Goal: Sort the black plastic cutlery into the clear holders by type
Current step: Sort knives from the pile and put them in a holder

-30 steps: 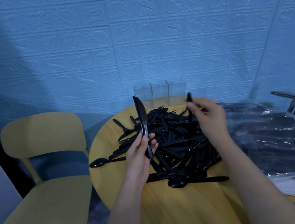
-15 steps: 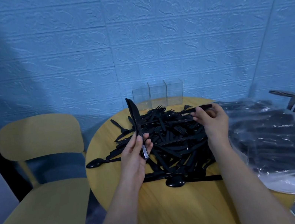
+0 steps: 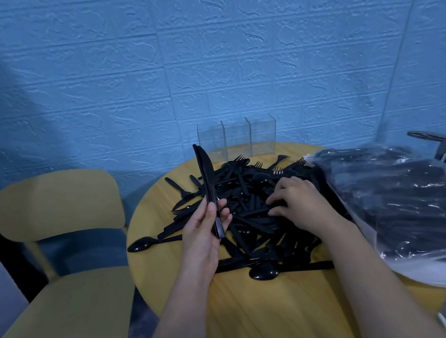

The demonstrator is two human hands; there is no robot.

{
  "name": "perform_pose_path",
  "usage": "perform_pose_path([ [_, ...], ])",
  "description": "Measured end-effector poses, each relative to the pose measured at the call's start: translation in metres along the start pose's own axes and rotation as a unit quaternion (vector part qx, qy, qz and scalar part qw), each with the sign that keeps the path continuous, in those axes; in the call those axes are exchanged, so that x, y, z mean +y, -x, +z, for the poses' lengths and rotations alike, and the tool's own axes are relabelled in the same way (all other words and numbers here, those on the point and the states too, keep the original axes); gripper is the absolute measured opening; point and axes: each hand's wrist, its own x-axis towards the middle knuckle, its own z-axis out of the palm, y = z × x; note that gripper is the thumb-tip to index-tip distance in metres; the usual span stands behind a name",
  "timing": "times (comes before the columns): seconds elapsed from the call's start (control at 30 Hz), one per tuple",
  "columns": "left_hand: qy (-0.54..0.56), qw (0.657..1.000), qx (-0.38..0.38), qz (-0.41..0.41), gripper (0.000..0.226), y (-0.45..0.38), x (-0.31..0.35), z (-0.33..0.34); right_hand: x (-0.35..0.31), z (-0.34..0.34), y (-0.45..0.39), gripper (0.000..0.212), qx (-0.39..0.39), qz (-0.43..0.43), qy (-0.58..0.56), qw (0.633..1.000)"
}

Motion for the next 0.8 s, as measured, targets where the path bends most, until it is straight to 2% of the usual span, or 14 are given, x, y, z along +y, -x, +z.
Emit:
perform_pose_path([
  [0.17, 0.006, 1.000, -0.006, -0.002, 0.020, 0.000, 0.000, 0.000, -0.006, 0.006, 0.001, 0.025, 0.056, -0.066, 0.000, 0.996],
  [0.3, 0.017, 1.000, -0.007, -0.004, 0.021, 0.001, 0.002, -0.002, -0.002, 0.008, 0.001, 0.013, 0.217, -0.069, -0.029, 0.973],
  [0.37, 0.023, 1.000, -0.008, -0.006, 0.020, 0.001, 0.002, -0.003, -0.003, 0.004, 0.003, 0.014, 0.282, -0.019, -0.123, 0.951],
  [0.43, 0.024, 1.000, -0.011, -0.008, 0.020, 0.000, 0.002, -0.003, -0.006, -0.003, 0.005, 0.016, 0.319, 0.055, -0.266, 0.908],
  [0.5, 0.022, 1.000, -0.014, -0.009, 0.021, 0.000, 0.002, -0.002, -0.010, -0.010, 0.006, 0.015, 0.332, 0.108, -0.416, 0.839],
  [0.57, 0.016, 1.000, -0.014, -0.012, 0.022, 0.000, 0.002, -0.002, -0.015, -0.018, 0.007, 0.012, 0.339, 0.101, -0.556, 0.752],
  [0.6, 0.013, 1.000, -0.015, -0.014, 0.022, 0.000, 0.001, -0.002, -0.017, -0.022, 0.008, 0.014, 0.337, 0.085, -0.595, 0.725],
  [0.67, 0.008, 1.000, -0.018, -0.019, 0.022, 0.000, 0.001, -0.002, -0.019, -0.025, 0.010, 0.019, 0.307, 0.048, -0.632, 0.710],
  [0.8, -0.004, 0.999, -0.023, -0.025, 0.022, 0.000, 0.000, -0.001, -0.029, -0.020, 0.013, 0.029, 0.204, -0.016, -0.655, 0.728],
])
